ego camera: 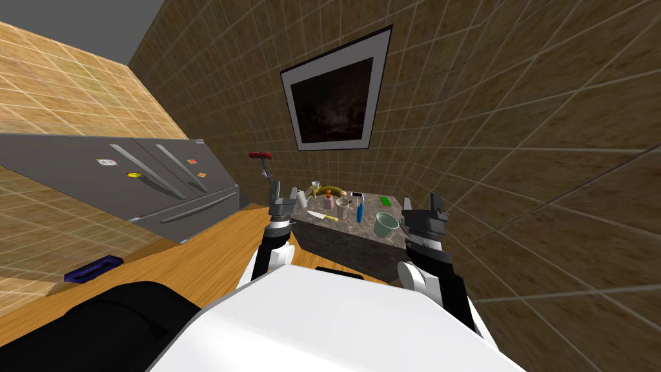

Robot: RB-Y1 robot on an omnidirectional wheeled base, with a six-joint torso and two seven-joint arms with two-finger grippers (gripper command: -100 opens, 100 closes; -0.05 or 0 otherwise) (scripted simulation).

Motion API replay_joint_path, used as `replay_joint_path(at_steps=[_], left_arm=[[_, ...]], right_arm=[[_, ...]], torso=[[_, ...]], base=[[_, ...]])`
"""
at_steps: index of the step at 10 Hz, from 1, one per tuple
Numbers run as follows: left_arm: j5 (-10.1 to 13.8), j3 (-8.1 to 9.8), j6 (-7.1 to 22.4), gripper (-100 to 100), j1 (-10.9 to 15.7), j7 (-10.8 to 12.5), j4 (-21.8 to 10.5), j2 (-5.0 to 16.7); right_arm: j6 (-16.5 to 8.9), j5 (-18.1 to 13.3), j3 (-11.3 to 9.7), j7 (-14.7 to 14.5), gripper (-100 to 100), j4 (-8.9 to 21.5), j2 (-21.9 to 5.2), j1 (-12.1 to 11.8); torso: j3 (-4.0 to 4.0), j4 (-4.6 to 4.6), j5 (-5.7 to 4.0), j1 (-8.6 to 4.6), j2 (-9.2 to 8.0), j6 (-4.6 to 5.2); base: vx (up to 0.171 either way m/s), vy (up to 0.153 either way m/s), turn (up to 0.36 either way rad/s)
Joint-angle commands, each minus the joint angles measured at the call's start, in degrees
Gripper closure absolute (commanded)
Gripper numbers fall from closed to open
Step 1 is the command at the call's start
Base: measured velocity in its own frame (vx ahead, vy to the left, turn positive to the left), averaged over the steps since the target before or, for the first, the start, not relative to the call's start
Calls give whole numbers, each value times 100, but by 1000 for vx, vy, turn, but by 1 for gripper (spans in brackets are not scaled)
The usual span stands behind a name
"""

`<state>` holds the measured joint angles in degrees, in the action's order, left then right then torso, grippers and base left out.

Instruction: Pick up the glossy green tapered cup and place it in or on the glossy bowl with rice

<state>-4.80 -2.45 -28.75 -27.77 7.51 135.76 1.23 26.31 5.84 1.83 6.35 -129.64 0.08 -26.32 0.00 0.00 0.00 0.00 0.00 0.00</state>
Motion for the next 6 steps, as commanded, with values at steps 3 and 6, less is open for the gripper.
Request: replay_joint_path(at_steps=[3,6], left_arm=[[0,0,0,0,0,0,0,0],[0,0,0,0,1,0,0,0]], right_arm=[[-201,-551,-43,-28,-100,202,-314,25],[-374,-1002,-81,-42,-100,367,-486,48]], torso=[[-4,2,3,15,-8,0],[-10,4,5,20,-17,0]], base=[[-28,45,-31],[-42,52,-25]])
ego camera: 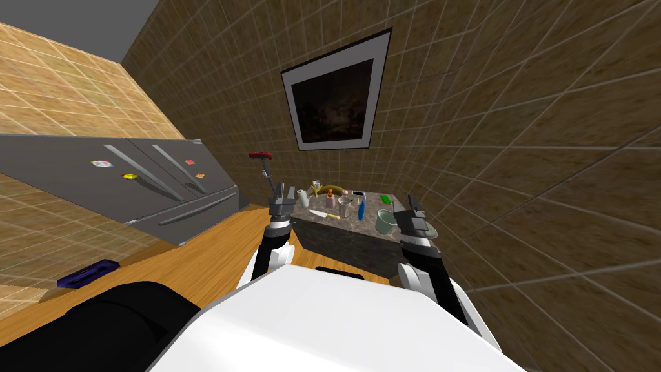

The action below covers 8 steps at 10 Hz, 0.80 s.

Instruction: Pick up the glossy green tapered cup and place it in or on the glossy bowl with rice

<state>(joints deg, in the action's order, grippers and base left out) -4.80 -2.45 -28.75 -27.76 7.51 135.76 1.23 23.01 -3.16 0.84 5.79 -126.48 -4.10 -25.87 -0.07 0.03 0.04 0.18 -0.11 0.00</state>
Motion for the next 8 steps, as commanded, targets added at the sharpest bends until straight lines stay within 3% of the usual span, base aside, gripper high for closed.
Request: replay_joint_path(at_steps=[1,8], left_arm=[[0,0,0,0,0,0,0,0],[0,0,0,0,0,0,0,0]], right_arm=[[-149,-286,-7,8,-100,149,-153,17],[-535,-1364,-100,4,-100,493,-381,71]], torso=[[0,0,0,0,0,0],[0,0,0,1,0,0]], base=[[-38,60,-38],[-30,50,-26]])
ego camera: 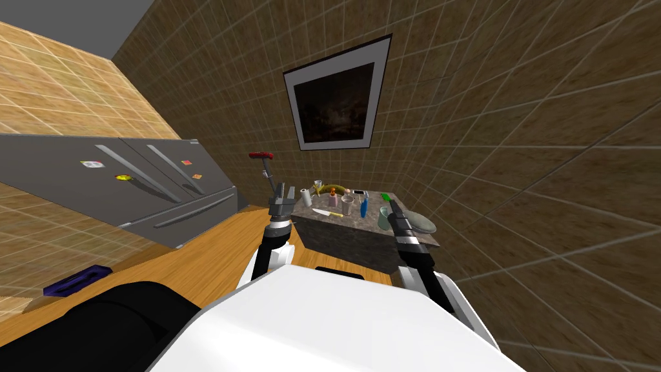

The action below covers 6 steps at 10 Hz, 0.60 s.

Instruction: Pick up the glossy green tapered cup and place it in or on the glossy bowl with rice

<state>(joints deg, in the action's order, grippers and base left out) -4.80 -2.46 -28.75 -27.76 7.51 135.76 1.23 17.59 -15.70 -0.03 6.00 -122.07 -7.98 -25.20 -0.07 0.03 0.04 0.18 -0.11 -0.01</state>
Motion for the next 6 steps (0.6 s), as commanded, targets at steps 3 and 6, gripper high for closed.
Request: replay_joint_path(at_steps=[3,6], left_arm=[[0,0,0,0,0,0,0,0],[0,0,0,0,0,0,0,0]], right_arm=[[-307,-640,-88,-2,-100,314,-121,49],[-479,-1181,-130,13,-100,453,-176,74]], torso=[[-1,0,1,2,0,0],[1,-1,0,4,2,1]], base=[[-37,56,-32],[-24,50,-30]])
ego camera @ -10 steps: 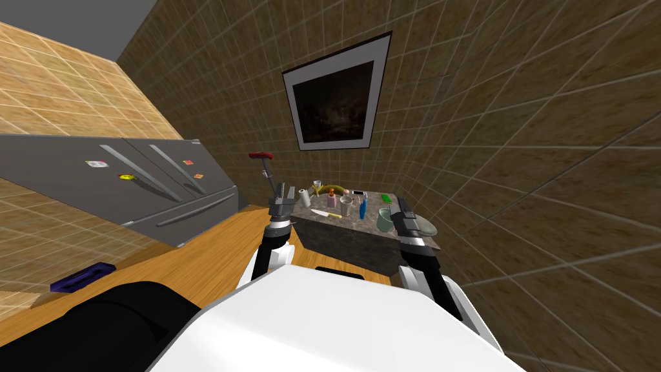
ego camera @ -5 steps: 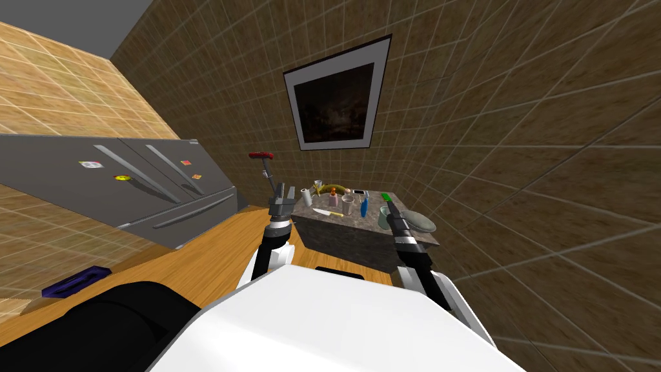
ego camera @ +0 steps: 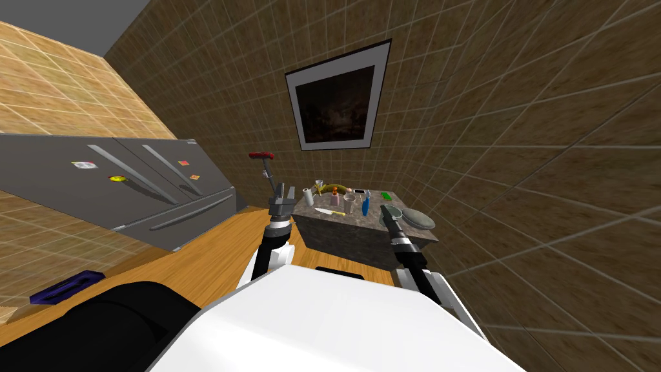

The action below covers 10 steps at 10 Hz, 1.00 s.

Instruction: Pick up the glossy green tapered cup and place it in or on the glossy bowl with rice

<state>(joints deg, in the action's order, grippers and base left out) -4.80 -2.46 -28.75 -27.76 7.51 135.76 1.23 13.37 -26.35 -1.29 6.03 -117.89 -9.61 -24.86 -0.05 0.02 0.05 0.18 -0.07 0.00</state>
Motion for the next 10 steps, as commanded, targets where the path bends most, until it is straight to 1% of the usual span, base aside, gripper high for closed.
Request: replay_joint_path(at_steps=[1,2,3,4,5,6,7,8,9,10], left_arm=[[0,0,0,0,0,0,0,0],[0,0,0,0,0,0,0,0],[0,0,0,0,0,0,0,0],[0,0,0,0,0,0,0,0],[0,0,0,0,0,0,0,0],[0,0,0,0,0,0,0,0],[0,0,0,0,0,0,0,0],[0,0,0,0,0,0,0,0],[0,0,0,0,0,0,0,0],[0,0,0,0,0,0,0,0]], right_arm=[[-58,-175,-4,10,-100,35,-13,39],[-240,-397,-48,29,-100,178,-62,66],[-240,-565,-48,29,-100,178,-62,66],[-431,-745,-94,55,-100,324,-104,95],[-431,-913,-94,55,-100,324,-104,95],[-431,-988,-94,55,-100,324,-104,95],[-631,-1203,-142,86,-100,472,-140,124],[-631,-1386,-142,86,-100,472,-140,124],[-839,-1561,-192,124,-100,622,-169,156],[-839,-1726,-192,124,-100,622,-169,156]], torso=[[0,0,0,0,0,0],[2,-1,-2,-10,4,0],[2,-1,-3,-6,3,1],[1,-1,-1,-4,2,0],[1,-1,-1,-3,2,1],[1,0,-1,-3,1,0],[2,-1,-2,-9,3,0],[2,-1,-2,-3,3,0],[2,-1,-1,-4,3,0],[2,-1,-1,-1,3,1]], base=[[-9,14,-2],[-16,33,-41],[-20,39,-26],[-20,43,-45],[-24,43,-23],[-14,22,3],[-17,40,-38],[-15,41,-29],[-19,49,-42],[-16,39,-32]])
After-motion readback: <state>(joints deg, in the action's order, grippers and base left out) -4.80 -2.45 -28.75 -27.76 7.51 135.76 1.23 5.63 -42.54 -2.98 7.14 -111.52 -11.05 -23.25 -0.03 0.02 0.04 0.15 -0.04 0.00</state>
